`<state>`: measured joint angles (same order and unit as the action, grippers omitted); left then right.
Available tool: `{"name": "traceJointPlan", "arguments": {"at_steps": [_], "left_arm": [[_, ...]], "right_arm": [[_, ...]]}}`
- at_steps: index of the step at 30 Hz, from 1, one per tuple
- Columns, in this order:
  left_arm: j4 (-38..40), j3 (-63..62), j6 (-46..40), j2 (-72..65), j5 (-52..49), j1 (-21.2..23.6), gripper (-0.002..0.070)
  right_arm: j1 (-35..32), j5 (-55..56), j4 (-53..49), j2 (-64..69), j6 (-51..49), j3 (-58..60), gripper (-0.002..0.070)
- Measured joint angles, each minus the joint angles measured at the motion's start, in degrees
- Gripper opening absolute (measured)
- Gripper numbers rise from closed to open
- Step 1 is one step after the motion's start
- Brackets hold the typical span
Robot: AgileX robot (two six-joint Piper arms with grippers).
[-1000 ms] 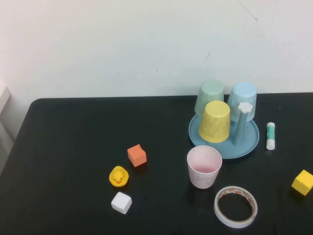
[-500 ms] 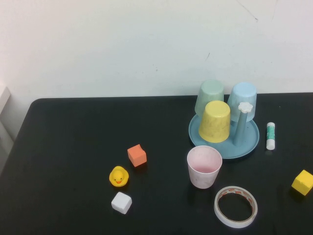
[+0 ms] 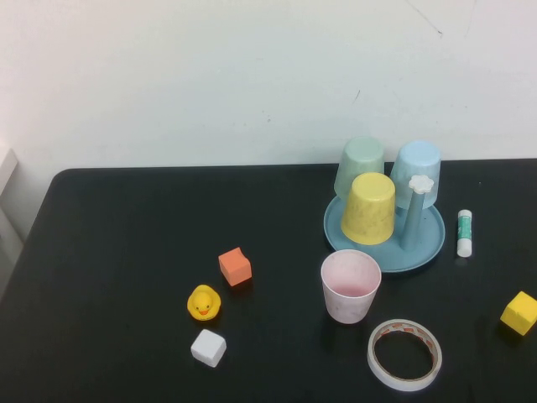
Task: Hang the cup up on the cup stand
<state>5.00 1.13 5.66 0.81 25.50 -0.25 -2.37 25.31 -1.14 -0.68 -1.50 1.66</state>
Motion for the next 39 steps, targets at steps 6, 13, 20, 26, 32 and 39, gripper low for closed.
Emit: {"name": "traceJointPlan", "arguments": {"at_steps": [6,13,20,26,32,39], "left_arm": [[-4.3,-4.4,0.8,0.0,-7.3,0.0,-0.0001],[-7.0,-19.7,0.5,-3.0,-27.2,0.0,-0.0001],[-6.3,-27.1,0.0,-14.4,-47.0,0.0,-0.0001],[-0.8,-27.3,0.0,-22.0,-58.0,0.0,-0.0001],[0.1,-27.3,0.0,-27.2,-60.6,0.0,-0.0001],[1.1,-26.5,0.0,-29.6,-60.5,0.0,-0.0001]], "right_arm": [[0.0,2.3,2.1,0.0,-0.7,-1.7,-0.0001],[0.0,-20.1,-1.5,3.2,-0.7,-15.1,-0.0001],[0.0,-40.0,-4.2,16.9,3.2,-21.3,-0.0001],[0.0,-46.7,-4.6,30.8,9.4,-21.3,-0.0001],[0.0,-46.9,-4.2,40.3,8.1,-21.3,-0.0001],[0.0,-48.7,9.2,48.0,10.7,-22.1,-0.0001]]}}
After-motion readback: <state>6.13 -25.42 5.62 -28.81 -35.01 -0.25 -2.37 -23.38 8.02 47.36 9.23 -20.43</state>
